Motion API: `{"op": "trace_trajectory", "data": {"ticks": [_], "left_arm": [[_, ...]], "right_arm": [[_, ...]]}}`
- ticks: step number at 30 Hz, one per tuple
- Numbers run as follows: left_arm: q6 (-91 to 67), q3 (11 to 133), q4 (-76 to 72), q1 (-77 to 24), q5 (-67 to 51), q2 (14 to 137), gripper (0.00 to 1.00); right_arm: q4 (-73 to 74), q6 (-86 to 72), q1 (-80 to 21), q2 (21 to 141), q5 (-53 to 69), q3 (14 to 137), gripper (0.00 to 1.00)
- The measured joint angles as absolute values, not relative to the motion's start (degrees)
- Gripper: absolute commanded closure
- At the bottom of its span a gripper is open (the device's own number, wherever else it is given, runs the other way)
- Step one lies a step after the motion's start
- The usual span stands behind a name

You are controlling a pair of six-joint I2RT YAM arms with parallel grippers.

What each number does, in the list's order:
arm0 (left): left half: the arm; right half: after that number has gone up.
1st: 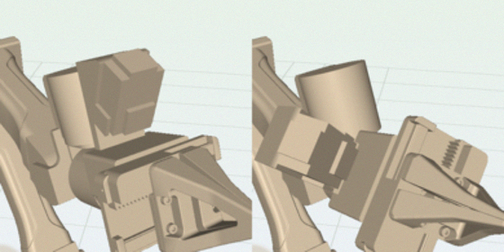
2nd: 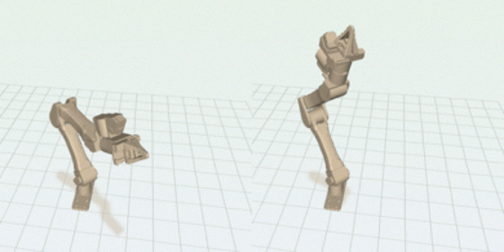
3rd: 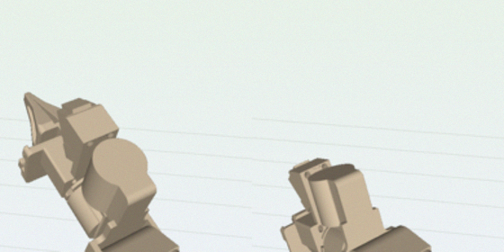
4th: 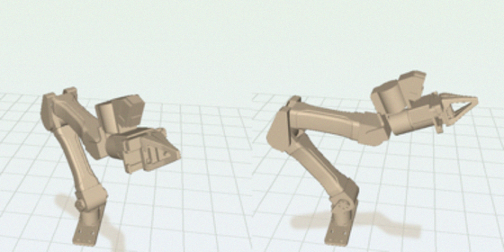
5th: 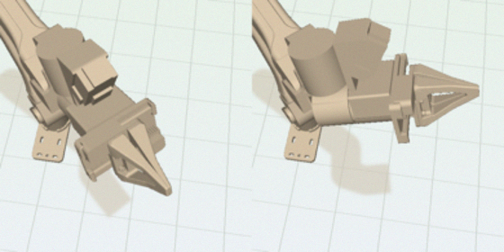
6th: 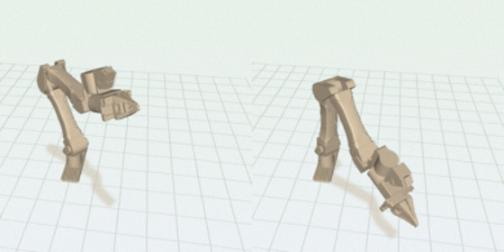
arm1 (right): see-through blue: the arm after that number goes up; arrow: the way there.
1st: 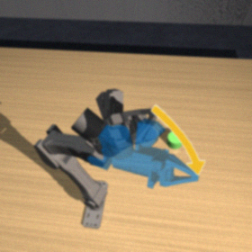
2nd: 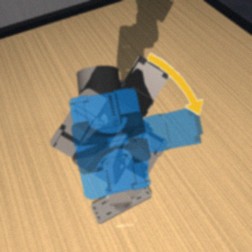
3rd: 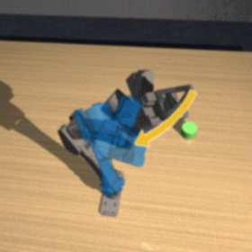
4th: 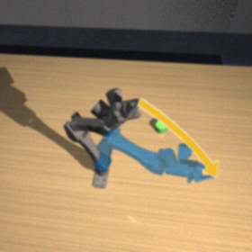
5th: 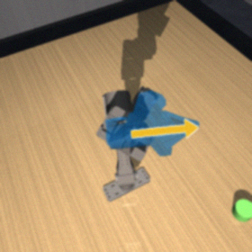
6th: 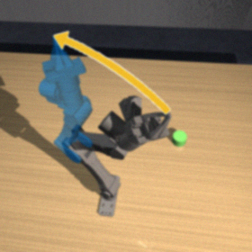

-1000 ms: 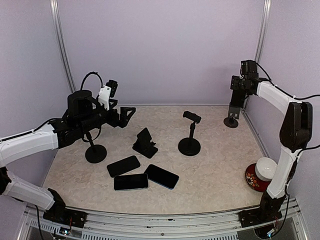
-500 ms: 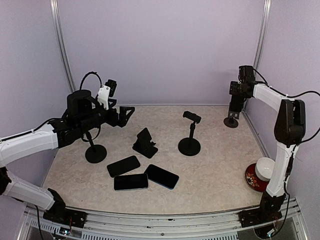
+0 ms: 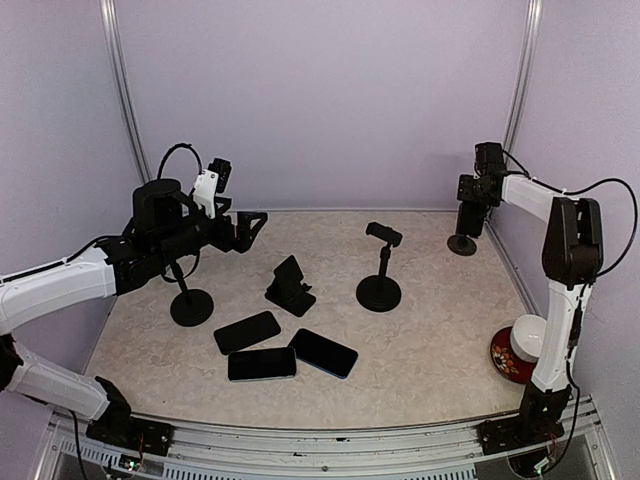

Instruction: Place the phone on the phone stand

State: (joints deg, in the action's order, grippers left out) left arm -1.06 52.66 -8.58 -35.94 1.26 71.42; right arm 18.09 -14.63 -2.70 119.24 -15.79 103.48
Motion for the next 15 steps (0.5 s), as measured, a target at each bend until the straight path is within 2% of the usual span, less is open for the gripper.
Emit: {"op": "trace_trajectory", "data": {"ticks": [15], "left_arm": [[-1.5, 52.7, -8.6, -35.3, 0.1, 71.6, 0.01]], "right_arm": [[17.6, -14.7, -2.5, 119.5, -14.2, 103.5, 0.57]]}}
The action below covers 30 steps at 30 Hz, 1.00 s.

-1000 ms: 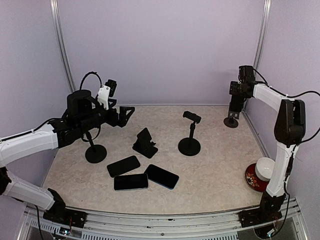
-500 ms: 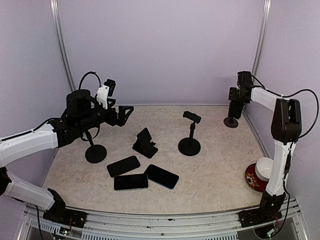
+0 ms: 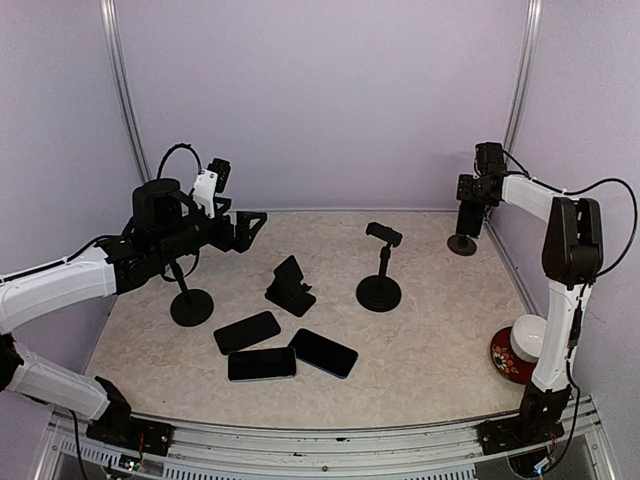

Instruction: Place the phone on the phone stand

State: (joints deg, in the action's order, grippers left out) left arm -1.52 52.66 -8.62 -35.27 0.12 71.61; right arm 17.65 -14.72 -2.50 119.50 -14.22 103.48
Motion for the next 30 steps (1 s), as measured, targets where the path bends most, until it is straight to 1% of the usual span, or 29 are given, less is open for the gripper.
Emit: {"op": "trace_trajectory", "data": {"ticks": [12, 14, 17, 22, 30], "left_arm": [[-1.7, 52.7, -8.6, -35.2, -0.2, 71.6, 0.01], [-1.7, 52.7, -8.6, -35.2, -0.2, 71.6, 0.01], [-1.7, 52.7, -8.6, -35.2, -0.3, 71.6, 0.01], [-1.9, 52.7, -8.6, -35.2, -0.3, 71.6, 0.01], [-2.1, 52.7, -8.7, -35.2, -0.6, 71.6, 0.01]], "right_arm": [[16.9, -14.7, -2.5, 120.2, -14.3, 103.5, 0.52], [16.8, -14.7, -2.5, 120.3, -14.3, 103.6, 0.5], [16.8, -14.7, -2.5, 120.6, -14.3, 103.9, 0.43], [16.9, -14.6, -2.5, 121.6, -14.4, 105.2, 0.36], [17.2, -14.4, -2.5, 123.2, -14.6, 107.2, 0.3]]}}
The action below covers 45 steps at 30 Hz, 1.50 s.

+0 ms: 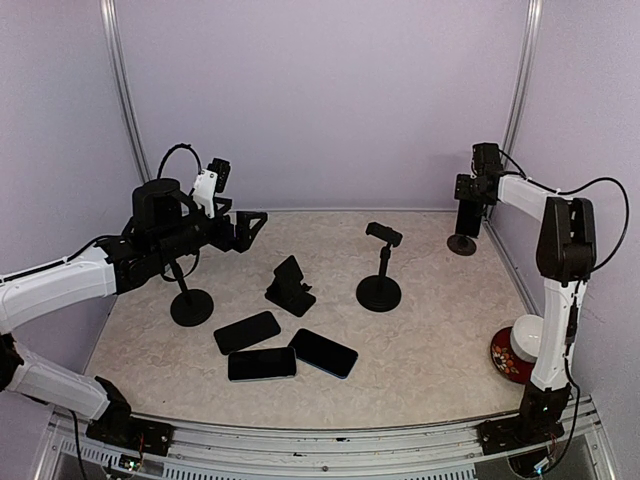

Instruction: Place the phone on the phone stand

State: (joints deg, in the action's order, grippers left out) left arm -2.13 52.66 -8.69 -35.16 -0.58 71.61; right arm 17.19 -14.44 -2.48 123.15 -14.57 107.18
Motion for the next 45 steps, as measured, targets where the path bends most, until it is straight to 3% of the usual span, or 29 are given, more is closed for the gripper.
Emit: {"op": "trace_trajectory", "data": {"ticks": [15, 24, 30, 45], "left_arm": [[-2.1, 52.7, -9.0, -35.0, -0.6, 71.6, 0.01], [-2.1, 52.7, -9.0, -35.0, -0.6, 71.6, 0.01], [-2.1, 52.7, -9.0, -35.0, -0.7, 71.6, 0.01], [-2.2, 52.7, -9.0, -34.8, -0.7, 71.6, 0.01]], "right_arm": [[18.4, -14.6, -2.3, 125.1, -14.6, 110.1, 0.17], [18.4, -14.6, -1.9, 125.1, -14.6, 110.2, 0.15], [18.5, -14.6, -1.8, 125.1, -14.4, 110.2, 0.0], [20.1, -13.1, -1.8, 120.1, -11.6, 110.1, 0.0]]}}
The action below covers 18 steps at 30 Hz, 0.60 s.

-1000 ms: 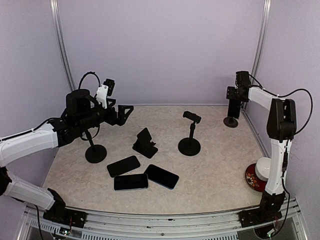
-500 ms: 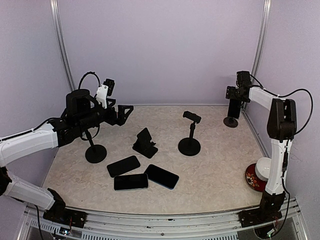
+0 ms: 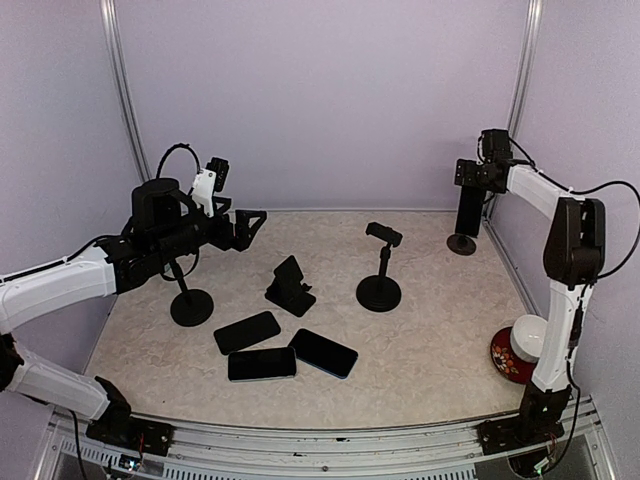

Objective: Place the phone on the phone stand
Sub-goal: Place the phone on the phone stand, then adjust the phone stand at the center of the board.

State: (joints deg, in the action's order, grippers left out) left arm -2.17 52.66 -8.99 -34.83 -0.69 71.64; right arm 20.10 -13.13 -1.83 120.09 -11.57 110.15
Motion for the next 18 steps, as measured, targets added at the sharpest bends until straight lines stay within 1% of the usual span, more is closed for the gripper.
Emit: {"op": "trace_trajectory", "data": {"ticks": [3, 6, 7, 9, 12, 18], "left_arm": [[-2.2, 52.7, -9.0, -34.8, -0.7, 71.6, 0.01], [-2.3, 52.7, -9.0, -34.8, -0.7, 71.6, 0.01], [-2.3, 52.7, -9.0, -34.8, -0.7, 71.6, 0.01], [-2.4, 52.7, -9.0, -34.8, -0.7, 71.6, 0.01], [-2.4, 52.7, -9.0, -34.8, -0.7, 71.6, 0.01], [-2.4, 52.7, -9.0, -34.8, -0.7, 71.2, 0.01]], "right_arm": [[19.3, -13.1, -1.8, 114.5, -8.6, 105.8, 0.0], [16.4, -13.1, -2.4, 106.8, -5.0, 98.0, 0.0], [14.7, -13.1, -2.6, 104.2, -3.8, 93.6, 0.0], [13.0, -13.1, -3.3, 99.3, -2.9, 89.7, 0.0], [11.7, -13.0, -5.3, 94.6, -1.7, 84.6, 0.0], [9.5, -12.6, -9.9, 88.8, -0.2, 76.5, 0.0]]}}
